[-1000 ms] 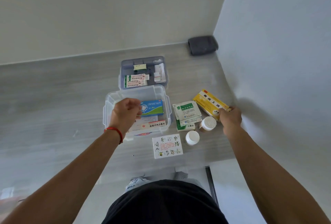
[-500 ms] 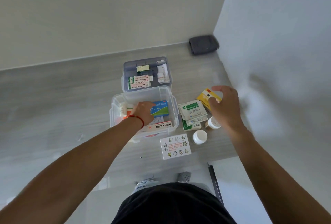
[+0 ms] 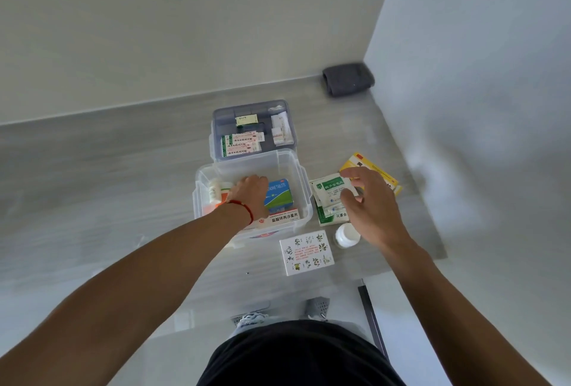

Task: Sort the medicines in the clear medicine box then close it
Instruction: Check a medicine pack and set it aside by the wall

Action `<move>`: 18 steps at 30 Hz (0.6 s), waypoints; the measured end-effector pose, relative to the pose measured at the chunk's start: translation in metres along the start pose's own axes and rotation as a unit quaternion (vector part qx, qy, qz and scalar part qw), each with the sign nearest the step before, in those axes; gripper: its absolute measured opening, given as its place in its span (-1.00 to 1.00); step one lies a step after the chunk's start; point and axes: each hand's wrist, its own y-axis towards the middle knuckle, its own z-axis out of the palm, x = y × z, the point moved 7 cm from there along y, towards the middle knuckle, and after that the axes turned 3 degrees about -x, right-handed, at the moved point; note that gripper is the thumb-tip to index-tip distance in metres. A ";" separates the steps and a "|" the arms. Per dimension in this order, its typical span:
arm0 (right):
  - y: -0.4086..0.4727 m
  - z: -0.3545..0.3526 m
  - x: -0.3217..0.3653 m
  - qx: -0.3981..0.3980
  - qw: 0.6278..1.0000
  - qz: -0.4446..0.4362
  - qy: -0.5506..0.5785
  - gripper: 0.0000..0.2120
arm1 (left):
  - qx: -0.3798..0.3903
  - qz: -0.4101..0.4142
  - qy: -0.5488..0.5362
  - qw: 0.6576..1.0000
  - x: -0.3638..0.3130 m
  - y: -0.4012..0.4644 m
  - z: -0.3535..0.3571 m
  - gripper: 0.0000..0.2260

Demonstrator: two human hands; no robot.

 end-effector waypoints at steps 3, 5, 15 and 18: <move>0.001 0.003 0.014 0.022 0.999 -0.021 0.010 -0.69 | -0.036 0.020 -0.030 0.999 0.002 -0.015 -0.021 -0.50; 0.002 0.004 0.030 0.029 0.998 -0.063 0.013 -0.75 | -0.087 0.035 -0.071 0.993 0.007 -0.032 -0.041 -0.41; 0.006 0.063 0.088 0.157 0.974 -0.127 0.099 -0.62 | -0.293 0.054 -0.139 0.944 0.014 -0.131 -0.111 -0.44; -0.003 0.081 0.098 0.191 0.961 -0.120 0.160 -0.64 | -0.315 0.021 -0.168 0.934 0.024 -0.152 -0.112 -0.43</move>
